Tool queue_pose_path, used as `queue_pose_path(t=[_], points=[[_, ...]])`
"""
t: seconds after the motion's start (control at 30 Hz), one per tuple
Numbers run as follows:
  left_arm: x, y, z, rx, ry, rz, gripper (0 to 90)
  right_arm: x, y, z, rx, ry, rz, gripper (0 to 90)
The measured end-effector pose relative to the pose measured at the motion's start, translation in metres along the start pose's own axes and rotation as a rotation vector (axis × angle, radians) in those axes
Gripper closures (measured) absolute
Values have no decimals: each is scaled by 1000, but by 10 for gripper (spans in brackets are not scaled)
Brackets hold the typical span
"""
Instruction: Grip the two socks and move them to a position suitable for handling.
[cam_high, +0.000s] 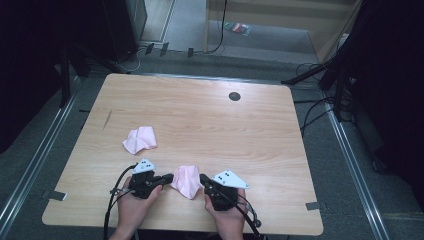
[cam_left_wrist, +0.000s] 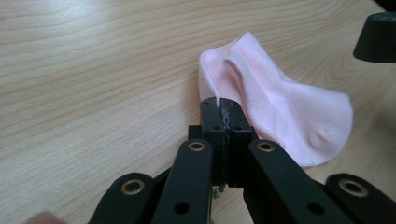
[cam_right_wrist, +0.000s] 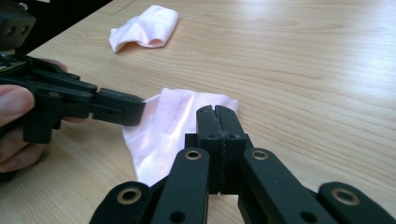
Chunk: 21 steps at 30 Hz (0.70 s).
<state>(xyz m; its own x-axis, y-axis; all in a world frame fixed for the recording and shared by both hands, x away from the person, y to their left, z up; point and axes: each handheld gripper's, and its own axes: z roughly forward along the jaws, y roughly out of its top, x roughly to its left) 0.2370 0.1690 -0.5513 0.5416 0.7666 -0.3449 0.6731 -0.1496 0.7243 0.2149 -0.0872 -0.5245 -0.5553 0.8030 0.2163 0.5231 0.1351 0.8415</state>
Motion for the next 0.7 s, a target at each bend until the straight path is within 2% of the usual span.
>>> queue_pose_path(t=[0.07,0.13,0.27,0.43,0.53,0.63,0.7], points=[[-1,0,1,0,-7,-6,900,1,-2,0,12,23,8,900],[-2,0,2,5,-7,-2,900,11,-7,6,42,66,-24,877],[-3,0,3,7,-15,-2,900,34,-14,22,79,126,-95,681],[-3,-1,3,13,-25,4,900,46,-20,35,116,89,-159,595],[-5,-1,4,15,-27,10,900,50,-23,40,120,24,-197,637],[-4,0,4,16,-33,10,900,52,-23,41,122,-35,-212,790],[-4,0,3,16,-30,8,900,52,-23,40,122,-38,-210,873]])
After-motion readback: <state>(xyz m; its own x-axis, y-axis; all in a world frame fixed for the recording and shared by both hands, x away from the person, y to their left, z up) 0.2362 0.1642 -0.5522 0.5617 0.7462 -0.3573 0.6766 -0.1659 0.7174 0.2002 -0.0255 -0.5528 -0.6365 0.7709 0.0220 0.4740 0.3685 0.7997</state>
